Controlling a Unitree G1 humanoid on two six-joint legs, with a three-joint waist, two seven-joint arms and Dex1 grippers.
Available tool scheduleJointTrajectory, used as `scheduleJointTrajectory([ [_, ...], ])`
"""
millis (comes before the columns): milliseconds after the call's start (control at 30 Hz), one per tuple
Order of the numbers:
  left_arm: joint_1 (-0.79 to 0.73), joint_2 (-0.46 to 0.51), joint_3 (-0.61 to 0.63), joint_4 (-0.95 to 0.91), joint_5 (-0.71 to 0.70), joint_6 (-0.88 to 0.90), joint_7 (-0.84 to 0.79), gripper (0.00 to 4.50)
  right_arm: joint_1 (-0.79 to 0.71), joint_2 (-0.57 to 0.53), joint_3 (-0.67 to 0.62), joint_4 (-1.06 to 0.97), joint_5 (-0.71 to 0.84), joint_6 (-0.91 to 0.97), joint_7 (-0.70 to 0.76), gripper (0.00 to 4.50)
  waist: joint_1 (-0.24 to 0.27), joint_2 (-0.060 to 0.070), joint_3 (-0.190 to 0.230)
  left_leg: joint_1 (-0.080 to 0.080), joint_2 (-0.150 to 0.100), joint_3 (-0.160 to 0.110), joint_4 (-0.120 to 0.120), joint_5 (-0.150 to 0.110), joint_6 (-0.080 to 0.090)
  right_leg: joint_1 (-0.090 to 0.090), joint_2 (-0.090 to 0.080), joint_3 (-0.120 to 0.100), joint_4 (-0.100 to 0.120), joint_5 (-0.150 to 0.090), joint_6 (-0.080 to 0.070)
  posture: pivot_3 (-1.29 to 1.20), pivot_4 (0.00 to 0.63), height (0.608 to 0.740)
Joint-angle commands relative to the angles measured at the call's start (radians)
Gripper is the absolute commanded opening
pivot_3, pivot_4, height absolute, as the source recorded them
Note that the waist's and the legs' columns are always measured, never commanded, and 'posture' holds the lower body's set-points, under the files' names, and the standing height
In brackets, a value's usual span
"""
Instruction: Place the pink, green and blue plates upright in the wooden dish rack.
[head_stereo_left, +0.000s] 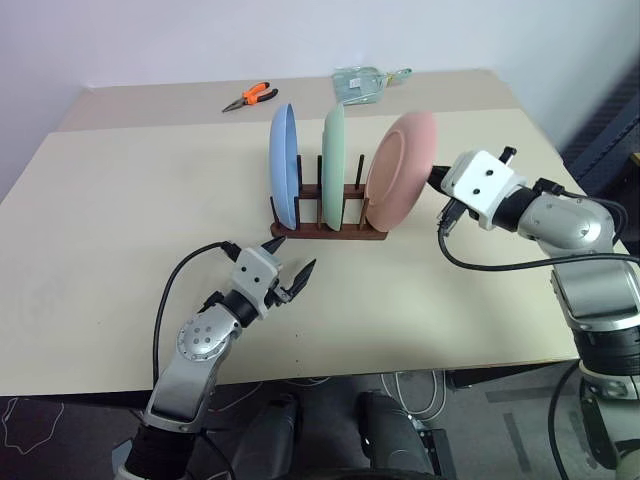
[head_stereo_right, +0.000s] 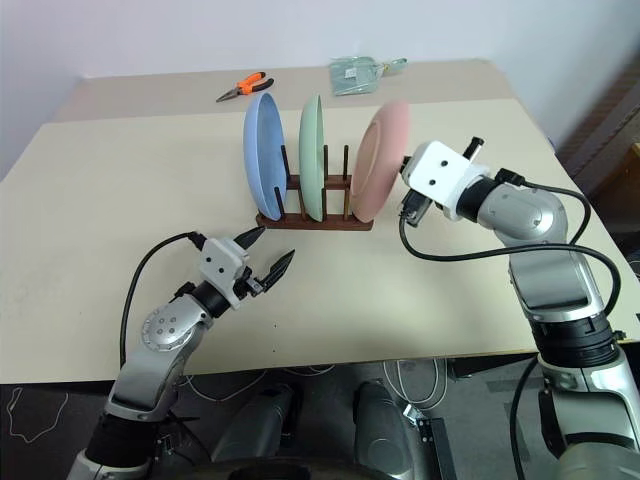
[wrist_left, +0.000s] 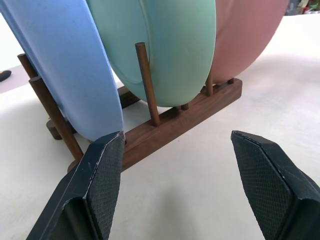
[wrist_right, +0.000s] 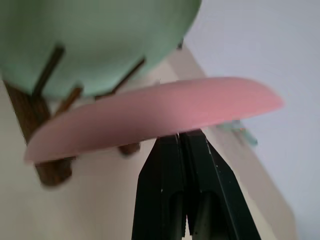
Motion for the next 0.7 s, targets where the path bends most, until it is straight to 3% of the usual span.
scheduleJointTrajectory([
  [33, 0.009, 0.001, 0.000, -0.024, 0.011, -0.023, 0.011, 3.50, -0.008, -0.031, -0.035, -0.001, -0.014, -0.008, 0.003, 0.03, 0.000, 0.000, 0.000, 0.000, 0.000, 0.000, 0.000, 0.000, 0.000, 0.000, 0.000, 0.000, 0.000, 0.000, 0.000, 0.00, 0.150, 0.740],
  [167, 0.007, -0.004, -0.001, -0.014, 0.019, -0.026, 0.021, 3.50, 0.032, -0.043, -0.059, 0.037, -0.009, -0.015, 0.000, 0.03, 0.001, 0.000, 0.000, 0.000, 0.000, 0.000, 0.000, 0.000, 0.000, 0.000, 0.000, 0.000, 0.000, 0.000, 0.000, 0.00, 0.150, 0.740],
  [367, 0.006, 0.026, 0.112, 0.052, 0.016, -0.030, 0.072, 3.50, 0.163, -0.014, -0.128, 0.196, 0.004, -0.096, -0.055, 0.03, -0.001, 0.000, 0.000, 0.000, 0.000, 0.001, 0.000, 0.000, 0.000, 0.000, 0.000, 0.000, 0.000, 0.000, 0.000, 0.00, 0.150, 0.740],
  [700, 0.068, 0.168, 0.301, 0.190, -0.023, -0.109, 0.028, 3.50, 0.253, 0.143, -0.249, 0.248, 0.217, -0.096, -0.052, 0.03, -0.003, 0.000, 0.000, 0.003, 0.001, 0.005, 0.000, 0.000, 0.001, 0.000, 0.000, 0.005, 0.003, 0.000, 0.000, 0.00, 0.150, 0.740],
])
